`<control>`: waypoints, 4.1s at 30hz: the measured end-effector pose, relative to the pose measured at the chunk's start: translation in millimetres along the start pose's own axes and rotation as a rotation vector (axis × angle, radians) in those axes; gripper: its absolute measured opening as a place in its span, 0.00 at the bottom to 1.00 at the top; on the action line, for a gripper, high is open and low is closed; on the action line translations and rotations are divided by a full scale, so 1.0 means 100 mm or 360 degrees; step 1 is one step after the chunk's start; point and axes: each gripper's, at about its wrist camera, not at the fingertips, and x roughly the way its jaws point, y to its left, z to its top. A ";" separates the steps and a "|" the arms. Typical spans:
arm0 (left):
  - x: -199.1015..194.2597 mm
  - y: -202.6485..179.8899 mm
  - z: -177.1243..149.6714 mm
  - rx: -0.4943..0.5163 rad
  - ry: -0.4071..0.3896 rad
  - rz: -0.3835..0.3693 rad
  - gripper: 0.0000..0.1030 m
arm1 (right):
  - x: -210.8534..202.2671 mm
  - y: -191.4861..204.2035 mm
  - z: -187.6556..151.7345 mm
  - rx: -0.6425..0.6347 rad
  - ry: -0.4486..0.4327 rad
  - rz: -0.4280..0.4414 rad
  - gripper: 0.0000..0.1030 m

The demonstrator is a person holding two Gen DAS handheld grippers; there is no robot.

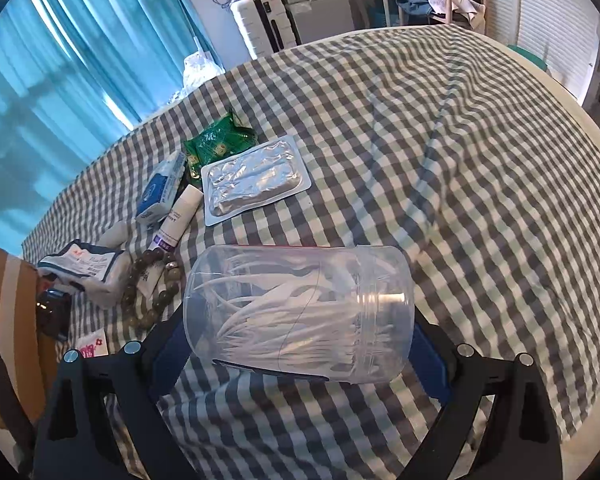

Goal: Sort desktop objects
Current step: 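Grasp the red-printed snack packet with the left tool while the right tool grasps the clear plastic jar, then carry the snack packet and clear jar into the cardboard box and open both tools, then move both tools back over the items on the bedspread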

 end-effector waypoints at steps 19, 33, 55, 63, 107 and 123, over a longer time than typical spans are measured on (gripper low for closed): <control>-0.82 -0.10 0.02 0.0040 -0.0213 -0.0023 0.33 | -0.89 0.55 -0.23 -0.0279 -0.0233 0.0121 0.91; -1.62 0.21 0.06 0.0014 -0.0512 0.0024 0.33 | -1.42 1.27 -0.58 -0.0581 -0.0346 0.0264 0.91; -2.00 1.50 0.35 -0.0298 -0.0643 0.0128 0.33 | -1.48 2.67 -0.88 -0.0919 -0.0267 0.0683 0.87; -1.77 2.06 0.66 -0.0334 -0.0546 0.0251 0.33 | -1.28 3.28 -0.87 -0.0991 -0.0184 0.0828 0.87; -1.71 0.89 0.16 -0.0159 -0.0553 0.0234 0.98 | -1.42 1.26 -0.02 -0.0441 -0.0500 0.0295 0.92; -0.94 -0.42 0.38 0.0015 -0.0371 0.0109 0.98 | -0.84 0.28 0.05 -0.0297 -0.0392 0.0169 0.92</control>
